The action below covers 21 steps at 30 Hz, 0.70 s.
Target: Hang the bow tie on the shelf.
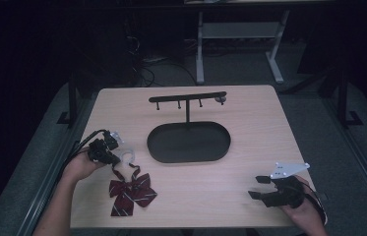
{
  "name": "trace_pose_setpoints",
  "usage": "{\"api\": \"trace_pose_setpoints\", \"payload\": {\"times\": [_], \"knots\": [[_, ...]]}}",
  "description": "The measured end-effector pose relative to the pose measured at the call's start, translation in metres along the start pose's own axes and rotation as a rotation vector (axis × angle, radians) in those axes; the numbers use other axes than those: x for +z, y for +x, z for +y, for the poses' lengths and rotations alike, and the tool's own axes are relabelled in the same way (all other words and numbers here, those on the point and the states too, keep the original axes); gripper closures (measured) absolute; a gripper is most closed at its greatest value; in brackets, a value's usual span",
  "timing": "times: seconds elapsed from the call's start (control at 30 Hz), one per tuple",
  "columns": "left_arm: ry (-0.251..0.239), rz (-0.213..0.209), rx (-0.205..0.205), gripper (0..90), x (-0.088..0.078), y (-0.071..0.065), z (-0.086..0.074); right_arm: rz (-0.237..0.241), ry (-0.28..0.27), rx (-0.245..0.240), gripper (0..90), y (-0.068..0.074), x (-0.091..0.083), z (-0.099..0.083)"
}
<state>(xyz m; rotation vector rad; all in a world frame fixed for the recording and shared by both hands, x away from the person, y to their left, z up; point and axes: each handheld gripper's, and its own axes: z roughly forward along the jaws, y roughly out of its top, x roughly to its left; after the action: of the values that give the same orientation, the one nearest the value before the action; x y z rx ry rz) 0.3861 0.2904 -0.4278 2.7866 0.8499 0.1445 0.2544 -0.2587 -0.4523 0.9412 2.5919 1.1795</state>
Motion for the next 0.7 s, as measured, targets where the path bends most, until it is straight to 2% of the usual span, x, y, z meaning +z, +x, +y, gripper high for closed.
{"api": "trace_pose_setpoints", "payload": {"times": [0.5, 0.7], "knots": [[-0.032, -0.021, 0.014, 87.7, -0.009, -0.005, -0.003, 0.002, -0.006, 0.022, 35.4, -0.002, -0.001, -0.002], [-0.031, -0.025, 0.026, 87.7, -0.012, -0.007, -0.004, -0.001, -0.007, 0.029, 35.5, -0.003, -0.002, -0.002]]}}
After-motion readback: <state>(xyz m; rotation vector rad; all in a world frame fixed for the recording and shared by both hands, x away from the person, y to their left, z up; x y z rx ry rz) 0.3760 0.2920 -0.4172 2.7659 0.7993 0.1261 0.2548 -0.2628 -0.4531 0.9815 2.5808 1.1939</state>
